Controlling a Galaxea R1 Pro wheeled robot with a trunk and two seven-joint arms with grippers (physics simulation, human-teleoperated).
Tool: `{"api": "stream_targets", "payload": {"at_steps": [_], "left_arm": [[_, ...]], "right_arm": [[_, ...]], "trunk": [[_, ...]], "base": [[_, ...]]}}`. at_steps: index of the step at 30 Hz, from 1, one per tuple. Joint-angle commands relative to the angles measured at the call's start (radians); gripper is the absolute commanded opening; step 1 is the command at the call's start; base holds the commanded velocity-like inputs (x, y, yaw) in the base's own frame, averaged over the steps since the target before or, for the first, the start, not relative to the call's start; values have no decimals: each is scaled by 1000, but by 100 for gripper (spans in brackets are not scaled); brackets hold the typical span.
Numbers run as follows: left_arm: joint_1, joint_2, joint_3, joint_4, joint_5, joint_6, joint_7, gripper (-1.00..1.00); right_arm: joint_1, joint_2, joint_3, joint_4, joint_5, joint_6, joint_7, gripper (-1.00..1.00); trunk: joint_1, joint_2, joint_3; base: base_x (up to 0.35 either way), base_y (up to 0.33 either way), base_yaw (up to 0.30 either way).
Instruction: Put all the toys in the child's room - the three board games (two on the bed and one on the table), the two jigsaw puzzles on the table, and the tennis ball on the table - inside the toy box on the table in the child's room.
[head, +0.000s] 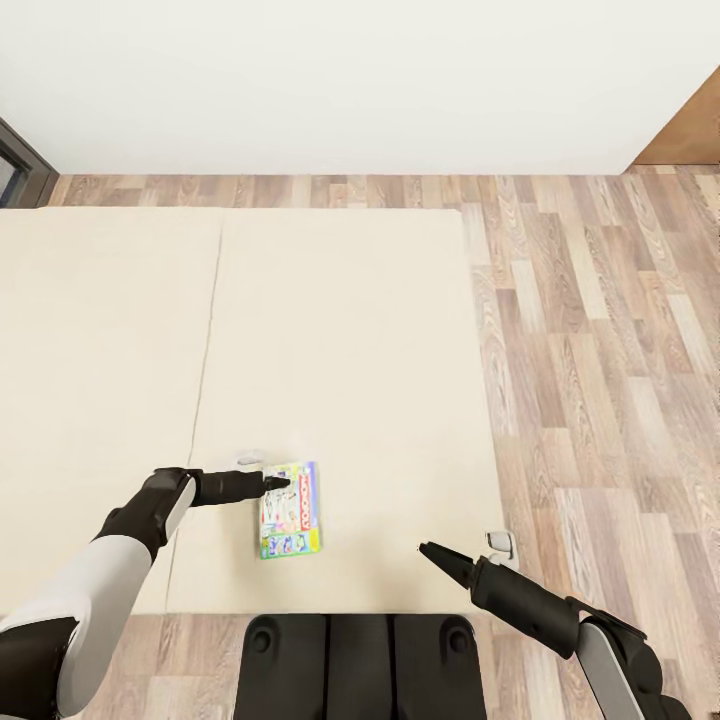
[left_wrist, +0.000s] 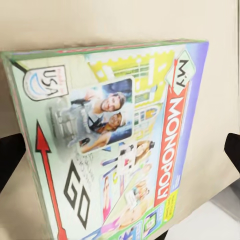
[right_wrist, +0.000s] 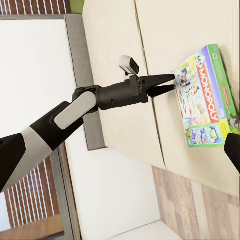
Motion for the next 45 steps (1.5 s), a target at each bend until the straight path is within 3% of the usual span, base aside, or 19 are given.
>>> {"api": "stream_targets", "payload": {"at_steps": [1, 21, 33, 38, 41, 45], "left_arm": [[0, -1, 6, -1, -6, 8, -6, 100], [0, -1, 6, -1, -10, 10, -7, 100], [0, 22, 4, -14, -16, 38, 8, 100], [0, 18, 1, -12, -39, 57, 35, 100], [0, 15, 3, -10, -71, 76, 62, 100], [0, 13, 4, -9, -83, 98, 71, 100]], "right_arm": [[0, 0, 0, 0, -4, 6, 1, 100], [0, 0, 0, 0, -4, 6, 1, 100], [0, 0, -6, 0, -4, 6, 1, 100], [0, 0, -6, 0, -4, 6, 1, 100], [0, 0, -6, 0, -4, 6, 1, 100], [0, 0, -7, 0, -4, 6, 1, 100]], "trunk": [[1, -1, -1], [1, -1, -1], [1, -1, -1], [1, -1, -1], [1, -1, -1], [1, -1, -1]], "base": [[0, -233, 0], [0, -122, 0], [0, -5, 0], [0, 0, 0], [0, 0, 0], [0, 0, 0]]}}
